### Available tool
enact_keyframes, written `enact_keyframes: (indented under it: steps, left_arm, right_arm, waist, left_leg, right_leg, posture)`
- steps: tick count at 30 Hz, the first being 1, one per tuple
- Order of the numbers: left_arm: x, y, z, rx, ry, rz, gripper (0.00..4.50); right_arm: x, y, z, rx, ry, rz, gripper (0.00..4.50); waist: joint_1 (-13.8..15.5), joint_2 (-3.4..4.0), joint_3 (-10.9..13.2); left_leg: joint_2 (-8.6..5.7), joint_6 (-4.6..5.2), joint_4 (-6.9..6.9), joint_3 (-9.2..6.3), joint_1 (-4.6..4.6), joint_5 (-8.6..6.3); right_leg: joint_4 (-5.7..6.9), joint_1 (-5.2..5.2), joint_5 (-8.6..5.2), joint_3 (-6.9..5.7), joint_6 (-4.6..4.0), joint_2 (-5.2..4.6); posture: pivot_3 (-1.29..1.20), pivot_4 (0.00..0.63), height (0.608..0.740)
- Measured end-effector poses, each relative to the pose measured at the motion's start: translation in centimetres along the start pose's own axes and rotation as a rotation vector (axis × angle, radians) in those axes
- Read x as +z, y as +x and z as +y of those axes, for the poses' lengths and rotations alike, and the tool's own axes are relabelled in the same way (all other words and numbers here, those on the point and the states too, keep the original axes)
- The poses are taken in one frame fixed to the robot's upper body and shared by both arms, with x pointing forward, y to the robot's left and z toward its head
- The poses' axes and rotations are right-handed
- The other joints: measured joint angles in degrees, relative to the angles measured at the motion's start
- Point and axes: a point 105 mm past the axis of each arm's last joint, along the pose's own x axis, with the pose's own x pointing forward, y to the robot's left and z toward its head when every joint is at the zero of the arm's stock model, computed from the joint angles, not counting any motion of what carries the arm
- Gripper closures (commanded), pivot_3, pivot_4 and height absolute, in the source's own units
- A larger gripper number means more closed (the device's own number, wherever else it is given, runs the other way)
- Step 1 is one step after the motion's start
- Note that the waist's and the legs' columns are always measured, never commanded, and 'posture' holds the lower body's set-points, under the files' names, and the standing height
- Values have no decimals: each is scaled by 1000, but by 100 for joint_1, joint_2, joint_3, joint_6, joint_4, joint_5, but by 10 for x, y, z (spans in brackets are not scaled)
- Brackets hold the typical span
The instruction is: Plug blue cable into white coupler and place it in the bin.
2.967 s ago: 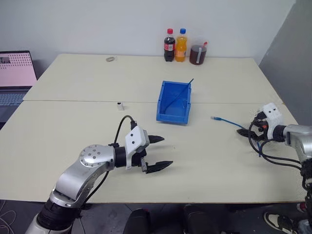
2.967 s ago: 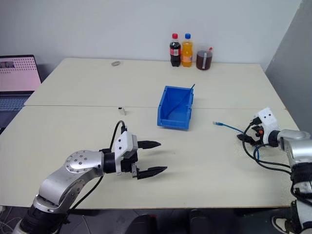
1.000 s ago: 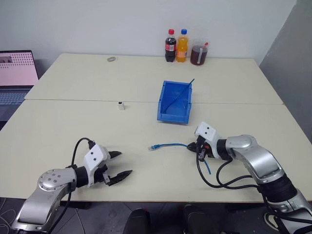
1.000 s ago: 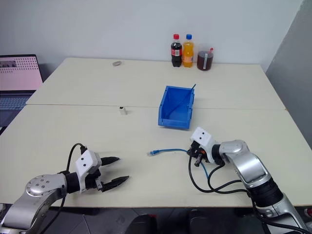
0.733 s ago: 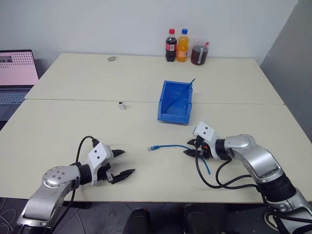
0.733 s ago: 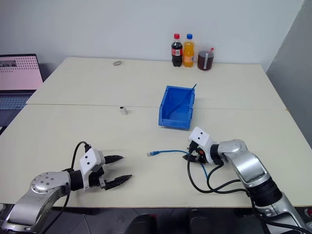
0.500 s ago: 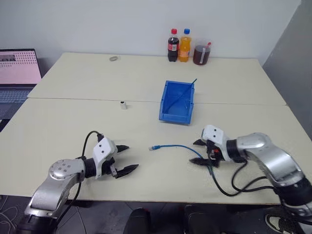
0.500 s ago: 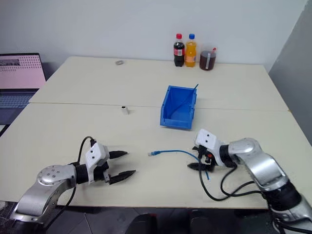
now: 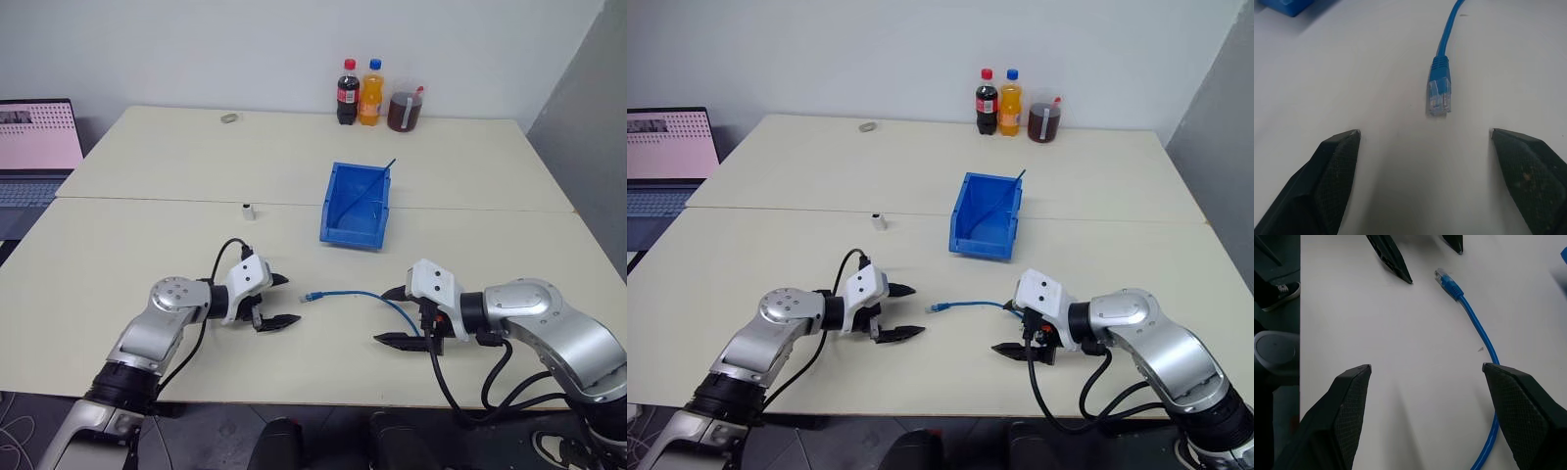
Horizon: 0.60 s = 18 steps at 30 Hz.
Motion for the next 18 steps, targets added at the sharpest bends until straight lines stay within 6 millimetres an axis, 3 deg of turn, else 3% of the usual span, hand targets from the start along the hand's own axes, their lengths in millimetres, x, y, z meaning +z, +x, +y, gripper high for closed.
enact_keyframes:
  steps: [6,18]
  left_arm:
    - [7,14,-3,-41,1,3,0]
    - [15,23,-16,-78,17,50,2324]
  right_arm:
    - [1,0,0,-22,1,-3,633]
    - [0,0,-2,-55,17,-5,568]
  waist:
    - [8,-1,-2]
    - [-3,-2,-4]
  left_leg:
    - [-2,0,2,-5,1,0]
    - [0,0,2,-5,3,0]
  right_leg:
    - [-1,6,1,0,3,0]
    - [-2,7,1,5,4,0]
  posture:
    - [0,150,740]
    - [0,150,740]
